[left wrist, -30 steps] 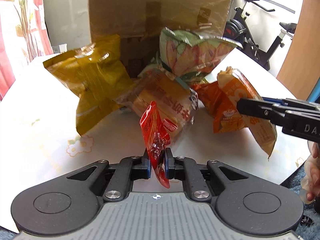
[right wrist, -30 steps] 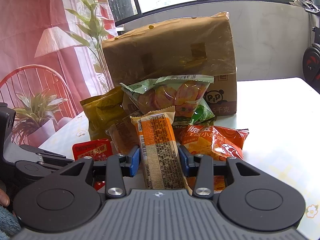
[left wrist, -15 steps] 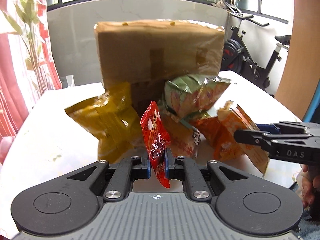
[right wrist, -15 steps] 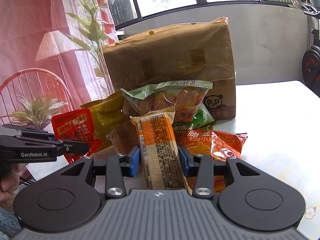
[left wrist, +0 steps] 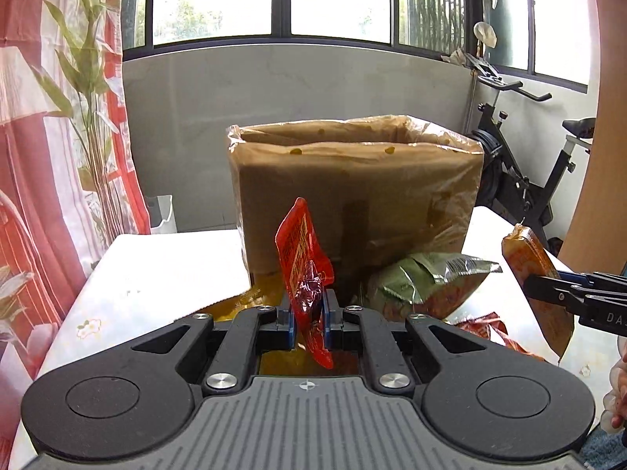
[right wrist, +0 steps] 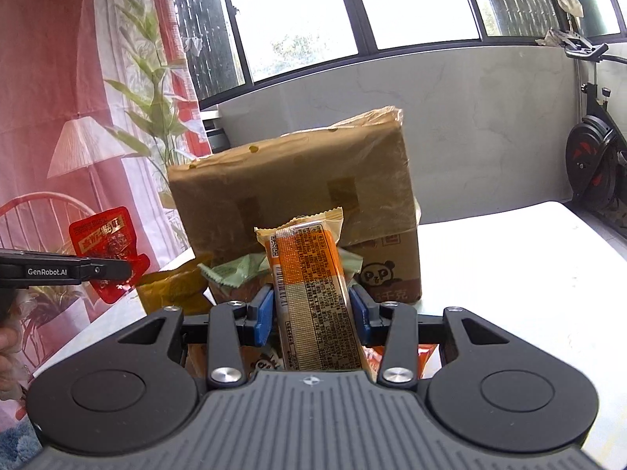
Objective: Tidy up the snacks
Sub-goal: 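Carry both packets over the box and open both tools to drop them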
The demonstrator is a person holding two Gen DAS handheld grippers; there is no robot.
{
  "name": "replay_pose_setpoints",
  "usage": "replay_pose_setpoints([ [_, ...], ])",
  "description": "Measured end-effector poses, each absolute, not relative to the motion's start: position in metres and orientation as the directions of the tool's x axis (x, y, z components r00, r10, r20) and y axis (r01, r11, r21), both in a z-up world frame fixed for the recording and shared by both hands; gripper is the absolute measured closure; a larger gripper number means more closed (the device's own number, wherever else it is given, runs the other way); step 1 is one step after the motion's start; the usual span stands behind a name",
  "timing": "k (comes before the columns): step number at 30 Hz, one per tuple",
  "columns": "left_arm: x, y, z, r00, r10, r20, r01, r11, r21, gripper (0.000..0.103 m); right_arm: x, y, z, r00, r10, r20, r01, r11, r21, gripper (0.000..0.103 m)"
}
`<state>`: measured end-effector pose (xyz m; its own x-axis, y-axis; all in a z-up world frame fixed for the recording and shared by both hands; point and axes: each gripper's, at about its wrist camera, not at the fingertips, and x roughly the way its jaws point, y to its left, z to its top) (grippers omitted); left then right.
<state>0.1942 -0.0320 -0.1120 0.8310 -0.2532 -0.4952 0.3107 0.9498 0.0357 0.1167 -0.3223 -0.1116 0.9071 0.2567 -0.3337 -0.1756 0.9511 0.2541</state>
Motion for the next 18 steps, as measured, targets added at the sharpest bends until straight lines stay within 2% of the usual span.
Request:
replay_pose_setpoints([
  [13, 0.267, -0.059, -0.049, 0.889, -0.28, -0.363, 0.311, 0.95, 0.028, 0.09, 0.206, -0.334, -0.043, 0.952, 0.248, -0.181, -0.208, 0.954, 0.215, 0.06],
  [18, 0.302, -0.071, -0.032, 0.895, -0.286, -0.341, 0.311, 0.95, 0.02, 0.09, 0.257, -0.328, -0.029, 0.951, 0.273, -0.149, -0.244, 0.952, 0.186, 0.06],
])
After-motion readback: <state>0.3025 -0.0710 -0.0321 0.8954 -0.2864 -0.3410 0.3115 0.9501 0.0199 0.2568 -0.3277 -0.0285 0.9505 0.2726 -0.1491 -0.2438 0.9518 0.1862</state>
